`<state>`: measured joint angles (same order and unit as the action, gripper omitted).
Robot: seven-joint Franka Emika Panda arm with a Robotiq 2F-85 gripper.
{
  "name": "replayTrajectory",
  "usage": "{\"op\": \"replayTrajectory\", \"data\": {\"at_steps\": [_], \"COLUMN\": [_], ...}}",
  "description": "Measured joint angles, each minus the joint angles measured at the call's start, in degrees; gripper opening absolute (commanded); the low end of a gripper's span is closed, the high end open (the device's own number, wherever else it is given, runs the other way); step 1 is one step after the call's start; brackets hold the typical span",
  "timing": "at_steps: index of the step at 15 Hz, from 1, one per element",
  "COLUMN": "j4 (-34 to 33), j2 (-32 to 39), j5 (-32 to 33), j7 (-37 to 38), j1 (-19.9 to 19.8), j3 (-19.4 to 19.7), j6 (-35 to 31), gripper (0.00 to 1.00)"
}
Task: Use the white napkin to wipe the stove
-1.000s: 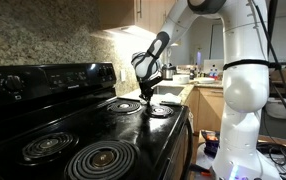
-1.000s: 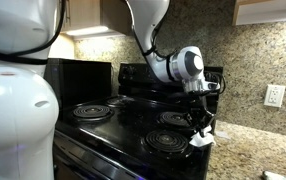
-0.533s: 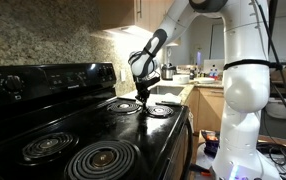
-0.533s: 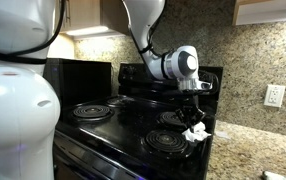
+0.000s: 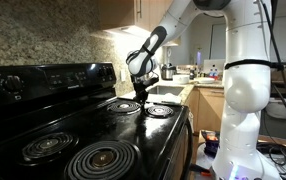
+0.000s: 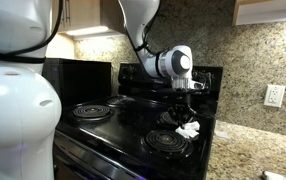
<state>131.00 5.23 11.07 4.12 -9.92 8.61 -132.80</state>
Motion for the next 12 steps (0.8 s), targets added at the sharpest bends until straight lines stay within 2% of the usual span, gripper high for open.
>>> {"op": "replayTrajectory", "data": {"at_steps": [12], "j4": [2.27], "j2": [-2.34], "j5": [-0.1], "j7": [-0.33], "j1": [5.94], "j3": [-5.0], "j6": [3.78], "gripper": [0.09]}}
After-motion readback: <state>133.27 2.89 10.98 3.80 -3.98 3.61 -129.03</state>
